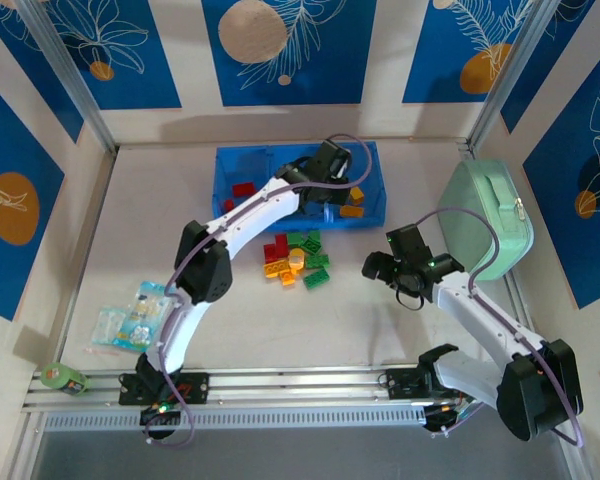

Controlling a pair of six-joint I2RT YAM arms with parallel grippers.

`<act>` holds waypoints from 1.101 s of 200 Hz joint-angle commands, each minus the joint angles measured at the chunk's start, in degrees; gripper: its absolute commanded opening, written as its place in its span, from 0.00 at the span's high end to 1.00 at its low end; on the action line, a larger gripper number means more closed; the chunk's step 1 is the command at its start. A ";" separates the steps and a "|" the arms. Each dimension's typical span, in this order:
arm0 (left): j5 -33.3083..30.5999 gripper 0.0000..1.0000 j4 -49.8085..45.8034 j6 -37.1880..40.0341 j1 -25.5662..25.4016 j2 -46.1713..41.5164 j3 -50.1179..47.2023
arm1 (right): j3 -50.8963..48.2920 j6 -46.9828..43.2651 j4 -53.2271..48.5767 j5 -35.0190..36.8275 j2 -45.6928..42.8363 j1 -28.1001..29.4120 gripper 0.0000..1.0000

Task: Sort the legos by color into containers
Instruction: Place the lego in the container, then pick up the lego from the center of the table.

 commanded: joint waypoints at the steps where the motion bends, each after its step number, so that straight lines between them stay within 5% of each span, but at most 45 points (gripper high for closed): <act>1: 1.66 0.72 -3.66 2.42 0.93 4.20 7.35 | -0.72 0.77 -0.79 -1.57 -1.03 0.59 0.14; 12: 1.36 0.67 -3.87 2.66 1.39 5.70 9.54 | -0.52 0.42 -0.58 -1.98 -1.14 0.88 0.14; 28: 0.33 0.35 -4.58 2.48 1.72 5.78 11.34 | -0.22 -0.70 -0.19 -2.14 -1.34 1.69 0.14; 41: 1.87 0.26 -4.22 3.12 1.60 3.85 11.25 | 0.47 -1.57 -0.49 -0.58 -1.30 3.28 0.14; 64: 2.62 0.22 -1.69 4.65 0.68 -2.44 6.36 | 1.55 -2.41 -0.64 0.90 -0.61 4.89 0.13; 113: 1.64 0.20 10.55 6.46 -0.76 -23.46 -20.03 | 4.00 -11.03 3.84 -2.34 2.63 11.88 0.07; 220: -3.41 0.19 22.41 -4.71 3.06 -56.96 -72.72 | 20.34 -20.44 0.98 -2.84 29.91 22.03 0.01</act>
